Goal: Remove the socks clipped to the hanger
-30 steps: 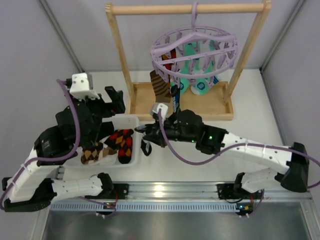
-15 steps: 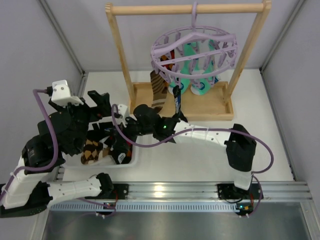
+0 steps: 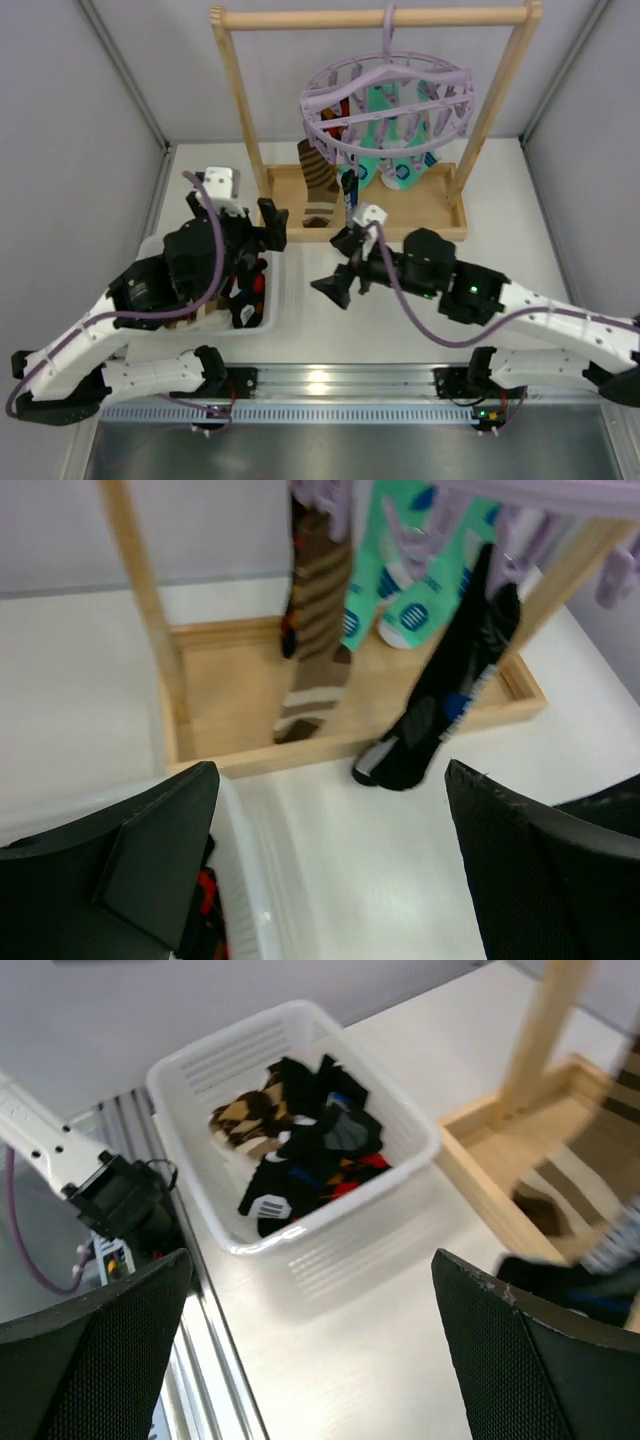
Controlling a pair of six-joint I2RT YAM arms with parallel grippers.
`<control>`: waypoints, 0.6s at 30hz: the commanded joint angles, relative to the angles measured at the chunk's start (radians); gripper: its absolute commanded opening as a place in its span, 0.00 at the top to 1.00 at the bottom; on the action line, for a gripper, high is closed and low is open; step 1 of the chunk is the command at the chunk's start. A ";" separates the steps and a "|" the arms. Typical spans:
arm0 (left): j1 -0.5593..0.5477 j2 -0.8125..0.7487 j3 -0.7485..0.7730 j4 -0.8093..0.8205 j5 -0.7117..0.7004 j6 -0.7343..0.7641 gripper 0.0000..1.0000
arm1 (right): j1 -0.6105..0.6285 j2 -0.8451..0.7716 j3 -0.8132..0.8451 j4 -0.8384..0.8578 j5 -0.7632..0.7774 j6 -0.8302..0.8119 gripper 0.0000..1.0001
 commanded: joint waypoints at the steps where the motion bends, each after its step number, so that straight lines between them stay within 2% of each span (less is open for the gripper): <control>1: 0.002 0.033 -0.109 0.246 0.226 0.049 0.02 | 0.004 -0.188 -0.114 -0.149 0.239 0.084 0.01; 2: 0.001 0.034 -0.137 0.296 0.275 0.066 0.02 | 0.005 -0.277 -0.124 -0.184 0.306 0.101 0.00; 5: 0.001 0.050 -0.248 0.481 0.403 0.094 0.02 | 0.004 -0.406 -0.145 -0.267 0.447 0.164 0.01; 10: 0.001 0.128 -0.315 0.647 0.399 0.112 0.02 | 0.002 -0.476 -0.155 -0.335 0.548 0.181 0.00; 16: 0.004 0.237 -0.470 0.960 0.304 0.227 0.02 | 0.004 -0.467 -0.107 -0.338 0.611 0.171 0.01; 18: 0.028 0.264 -0.541 1.102 0.326 0.243 0.02 | 0.004 -0.447 -0.089 -0.323 0.605 0.155 0.00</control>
